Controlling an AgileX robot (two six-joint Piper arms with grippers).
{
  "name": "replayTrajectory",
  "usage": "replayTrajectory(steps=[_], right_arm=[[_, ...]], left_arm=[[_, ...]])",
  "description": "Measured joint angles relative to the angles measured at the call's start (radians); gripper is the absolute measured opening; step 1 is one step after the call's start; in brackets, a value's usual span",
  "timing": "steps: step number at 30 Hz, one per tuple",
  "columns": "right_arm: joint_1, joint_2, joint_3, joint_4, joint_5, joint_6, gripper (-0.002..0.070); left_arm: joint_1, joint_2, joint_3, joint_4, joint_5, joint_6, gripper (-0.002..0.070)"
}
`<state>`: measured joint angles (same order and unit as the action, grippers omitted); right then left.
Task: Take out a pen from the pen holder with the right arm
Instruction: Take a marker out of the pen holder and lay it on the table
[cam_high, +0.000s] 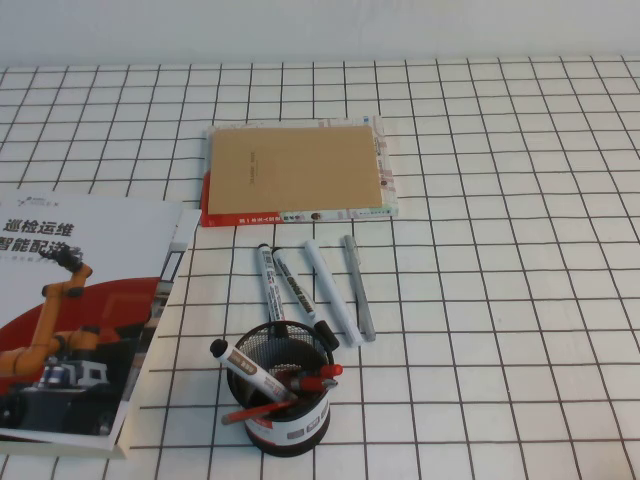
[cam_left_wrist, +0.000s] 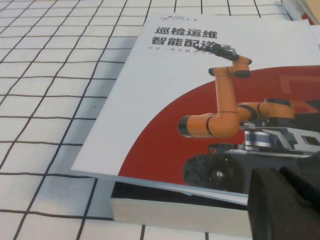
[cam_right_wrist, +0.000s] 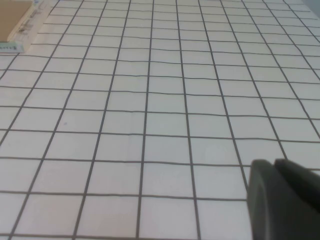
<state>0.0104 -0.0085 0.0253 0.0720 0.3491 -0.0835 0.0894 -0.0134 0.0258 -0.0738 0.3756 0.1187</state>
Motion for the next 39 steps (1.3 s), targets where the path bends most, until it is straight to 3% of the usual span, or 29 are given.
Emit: replayTrajectory(steps=[31,39], right_arm=[[0.000,0.000,0.000,0.004,0.000,0.000,-0.0016],[0.000,0.000,0.000,0.252,-0.100,0.000,-0.0016]], left_arm=[[0.000,0.000,0.000,0.000,0.000,0.000,-0.0003],[0.000,0.000,0.000,0.000,0.000,0.000,-0.0003]])
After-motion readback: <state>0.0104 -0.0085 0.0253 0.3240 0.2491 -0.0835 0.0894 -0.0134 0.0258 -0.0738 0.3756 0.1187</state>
